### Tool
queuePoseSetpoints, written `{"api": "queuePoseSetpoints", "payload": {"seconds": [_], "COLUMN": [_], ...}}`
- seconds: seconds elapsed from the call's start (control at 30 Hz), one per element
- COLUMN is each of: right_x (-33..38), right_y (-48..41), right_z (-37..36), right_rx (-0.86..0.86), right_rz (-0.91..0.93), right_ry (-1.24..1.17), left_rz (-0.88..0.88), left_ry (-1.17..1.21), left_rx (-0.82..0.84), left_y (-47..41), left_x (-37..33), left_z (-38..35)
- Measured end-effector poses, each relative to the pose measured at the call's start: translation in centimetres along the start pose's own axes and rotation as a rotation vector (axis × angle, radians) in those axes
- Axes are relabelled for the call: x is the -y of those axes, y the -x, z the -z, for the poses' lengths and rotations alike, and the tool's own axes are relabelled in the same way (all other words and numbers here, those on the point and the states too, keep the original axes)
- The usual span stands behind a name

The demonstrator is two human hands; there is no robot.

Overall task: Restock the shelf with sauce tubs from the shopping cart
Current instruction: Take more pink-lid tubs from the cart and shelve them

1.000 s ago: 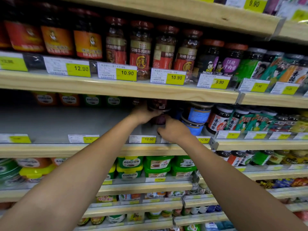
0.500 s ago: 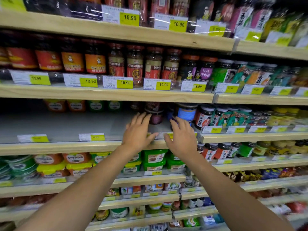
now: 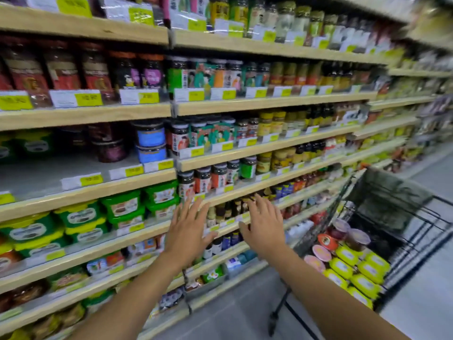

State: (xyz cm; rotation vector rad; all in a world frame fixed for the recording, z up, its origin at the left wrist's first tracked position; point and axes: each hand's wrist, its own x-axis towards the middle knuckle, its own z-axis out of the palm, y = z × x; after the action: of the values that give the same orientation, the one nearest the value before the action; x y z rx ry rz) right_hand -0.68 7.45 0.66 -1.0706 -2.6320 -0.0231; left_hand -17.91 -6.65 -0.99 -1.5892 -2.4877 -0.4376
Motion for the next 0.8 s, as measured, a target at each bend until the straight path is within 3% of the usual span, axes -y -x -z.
{"api": "queuePoseSetpoints", "payload": {"seconds": [0.17, 0.4, 0.8], "right_x": [-10.2, -20.7, -36.6], "right_y": [7.3, 14.5, 14.9], "right_z": [-0.1, -0.4, -3.8], "right_rx": [0.101, 0.099, 0.242], "right_rz": [-0.163, -0.459, -0.721], "right_ry": [0.031, 0.009, 0.004], "left_rz": [-0.107, -0.242, -0.466], "left_ry": [0.058, 0.124, 0.141], "left_rx": [0.184, 0.400, 0.586], "left_y": [0.9, -0.4, -9.6], "left_x": [-10.1, -21.5, -34.6], "left_z": [-4.7, -10.6, -21.1]}}
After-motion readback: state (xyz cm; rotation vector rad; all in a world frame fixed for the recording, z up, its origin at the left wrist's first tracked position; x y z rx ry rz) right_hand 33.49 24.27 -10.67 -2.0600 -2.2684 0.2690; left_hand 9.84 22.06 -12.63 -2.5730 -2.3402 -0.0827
